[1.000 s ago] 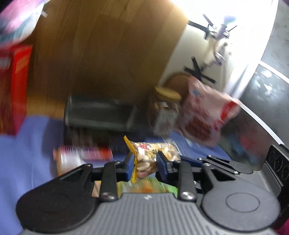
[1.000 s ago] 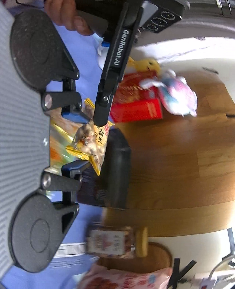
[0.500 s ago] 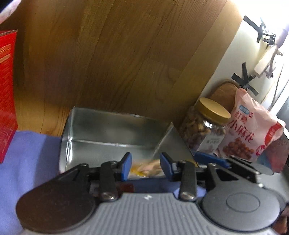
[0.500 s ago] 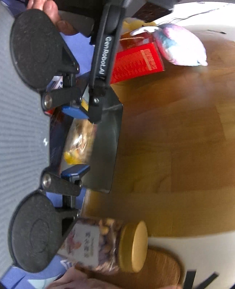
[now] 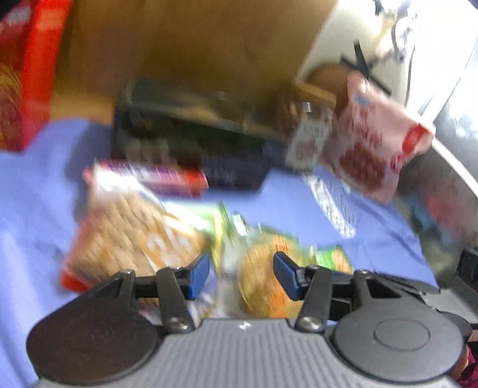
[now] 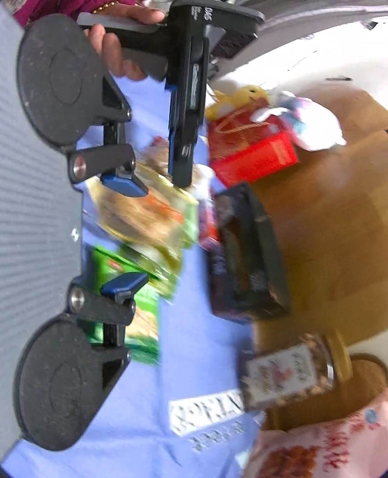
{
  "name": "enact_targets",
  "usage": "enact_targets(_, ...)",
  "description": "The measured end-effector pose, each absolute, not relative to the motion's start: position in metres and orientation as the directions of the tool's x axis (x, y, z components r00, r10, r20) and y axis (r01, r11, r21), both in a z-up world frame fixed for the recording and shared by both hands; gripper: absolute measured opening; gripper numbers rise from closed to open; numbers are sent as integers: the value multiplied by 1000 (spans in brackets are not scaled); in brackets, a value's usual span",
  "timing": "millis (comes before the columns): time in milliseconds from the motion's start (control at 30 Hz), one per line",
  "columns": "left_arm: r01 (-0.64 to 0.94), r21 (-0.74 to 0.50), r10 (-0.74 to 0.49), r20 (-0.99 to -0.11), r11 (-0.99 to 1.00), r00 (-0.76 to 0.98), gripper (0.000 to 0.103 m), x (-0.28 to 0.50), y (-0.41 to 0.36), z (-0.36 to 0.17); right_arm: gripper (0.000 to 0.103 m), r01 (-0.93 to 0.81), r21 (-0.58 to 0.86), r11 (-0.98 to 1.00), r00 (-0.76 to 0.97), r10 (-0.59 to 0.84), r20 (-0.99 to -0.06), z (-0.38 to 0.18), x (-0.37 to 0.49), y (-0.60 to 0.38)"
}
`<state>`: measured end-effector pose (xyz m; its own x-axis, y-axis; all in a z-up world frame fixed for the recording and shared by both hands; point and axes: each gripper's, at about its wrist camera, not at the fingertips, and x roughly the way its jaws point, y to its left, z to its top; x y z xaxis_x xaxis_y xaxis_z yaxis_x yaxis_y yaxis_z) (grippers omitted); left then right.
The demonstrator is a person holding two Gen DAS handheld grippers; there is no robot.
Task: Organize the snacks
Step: 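Close both grippers on the clear mooncake bag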
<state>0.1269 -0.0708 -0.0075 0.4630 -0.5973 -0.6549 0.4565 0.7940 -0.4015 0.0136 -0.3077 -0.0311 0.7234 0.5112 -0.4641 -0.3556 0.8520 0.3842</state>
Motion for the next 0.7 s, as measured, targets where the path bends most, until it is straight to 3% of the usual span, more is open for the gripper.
enact_targets(367,428,-482,-641,-641,764,423,44,58,-44,-7,54,-403,413,817,658,572,-490,-28,-11,-277)
enact_targets(700,397,-501,-639,-606,769,473,52,28,-1,-6,62,-456,398,796,643,604,-472,-32,-37,-261)
